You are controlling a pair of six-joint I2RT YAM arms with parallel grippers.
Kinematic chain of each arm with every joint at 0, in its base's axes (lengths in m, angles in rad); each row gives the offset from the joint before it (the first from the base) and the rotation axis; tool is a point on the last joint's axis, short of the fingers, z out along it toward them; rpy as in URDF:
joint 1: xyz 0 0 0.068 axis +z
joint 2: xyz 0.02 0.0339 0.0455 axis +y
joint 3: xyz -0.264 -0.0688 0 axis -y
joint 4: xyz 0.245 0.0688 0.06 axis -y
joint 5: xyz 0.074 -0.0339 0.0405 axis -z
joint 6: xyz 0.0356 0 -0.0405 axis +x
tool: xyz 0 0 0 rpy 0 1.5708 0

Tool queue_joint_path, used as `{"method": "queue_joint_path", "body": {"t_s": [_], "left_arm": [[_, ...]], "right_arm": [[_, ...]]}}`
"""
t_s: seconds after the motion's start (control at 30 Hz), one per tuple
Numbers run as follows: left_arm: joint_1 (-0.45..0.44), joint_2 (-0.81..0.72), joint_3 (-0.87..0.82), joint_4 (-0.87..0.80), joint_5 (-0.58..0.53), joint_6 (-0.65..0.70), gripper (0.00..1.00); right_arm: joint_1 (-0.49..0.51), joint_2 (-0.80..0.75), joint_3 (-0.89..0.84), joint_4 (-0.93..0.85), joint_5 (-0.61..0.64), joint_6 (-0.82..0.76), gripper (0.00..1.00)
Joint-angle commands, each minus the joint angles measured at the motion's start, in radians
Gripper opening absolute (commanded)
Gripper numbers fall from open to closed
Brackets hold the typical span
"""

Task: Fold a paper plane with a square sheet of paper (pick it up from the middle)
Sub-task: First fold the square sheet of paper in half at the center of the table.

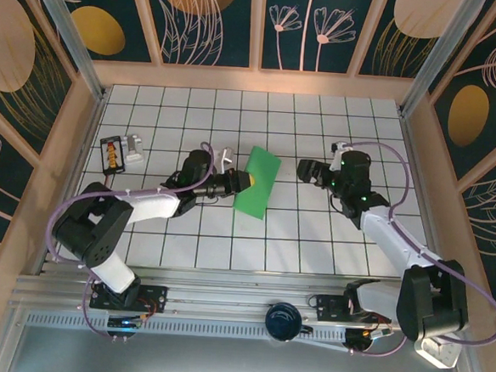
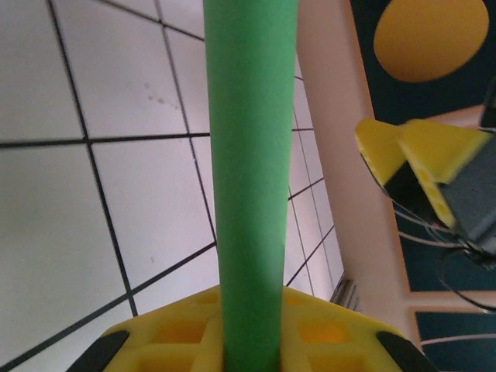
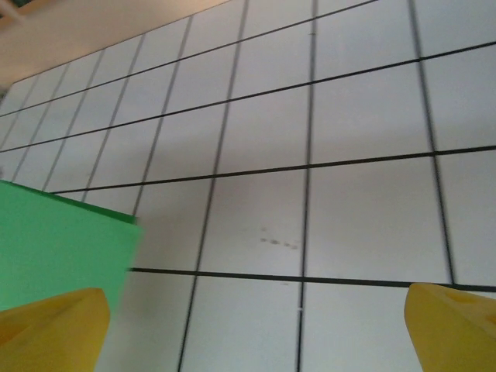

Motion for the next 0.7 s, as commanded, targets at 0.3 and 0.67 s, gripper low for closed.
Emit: {"method": "queue_joint_path", "body": {"t_s": [0.3, 0.67], "left_arm": [[-0.003, 0.053, -0.146, 0.13, -0.17, -0.121, 0.21], [-0.004, 0.064, -0.148, 0.009, -0.256, -0.008, 0.29]], "right_arm": [[0.146, 0.148, 0.012, 0.094, -0.128, 0.042, 0.93], [0.243, 0.356, 0.0, 0.279, -0.265, 0.229, 0.74]]}}
